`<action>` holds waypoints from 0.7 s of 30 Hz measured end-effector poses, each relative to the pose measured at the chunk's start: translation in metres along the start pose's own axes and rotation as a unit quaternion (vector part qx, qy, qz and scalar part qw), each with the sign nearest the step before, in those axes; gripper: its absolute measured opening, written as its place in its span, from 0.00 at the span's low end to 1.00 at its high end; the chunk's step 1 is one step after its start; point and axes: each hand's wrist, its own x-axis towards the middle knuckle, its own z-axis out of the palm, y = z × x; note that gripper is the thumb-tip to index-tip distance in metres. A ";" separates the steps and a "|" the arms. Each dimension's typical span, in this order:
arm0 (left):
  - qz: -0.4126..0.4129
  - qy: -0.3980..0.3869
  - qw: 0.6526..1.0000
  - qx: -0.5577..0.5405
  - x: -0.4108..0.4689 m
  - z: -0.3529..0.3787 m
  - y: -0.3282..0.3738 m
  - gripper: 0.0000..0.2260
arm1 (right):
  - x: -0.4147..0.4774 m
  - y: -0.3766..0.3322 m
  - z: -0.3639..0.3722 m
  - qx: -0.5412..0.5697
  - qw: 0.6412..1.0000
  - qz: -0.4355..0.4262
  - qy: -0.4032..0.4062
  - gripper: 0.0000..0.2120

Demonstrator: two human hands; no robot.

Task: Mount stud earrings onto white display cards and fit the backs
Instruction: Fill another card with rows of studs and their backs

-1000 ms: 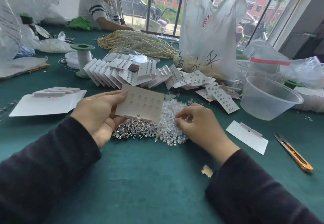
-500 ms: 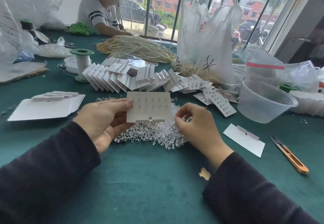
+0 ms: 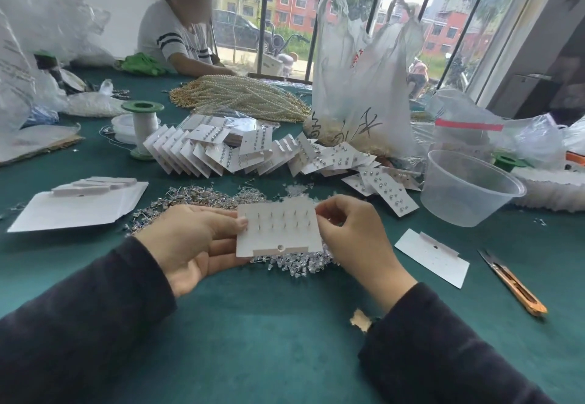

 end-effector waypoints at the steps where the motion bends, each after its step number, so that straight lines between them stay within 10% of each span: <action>1: -0.004 -0.003 1.000 0.005 0.000 0.000 -0.001 0.03 | 0.000 0.000 0.000 0.002 1.000 0.001 -0.004 0.05; 21: -0.015 0.006 1.000 0.020 -0.001 0.000 -0.003 0.04 | 0.000 0.002 0.002 0.038 0.999 0.032 0.016 0.07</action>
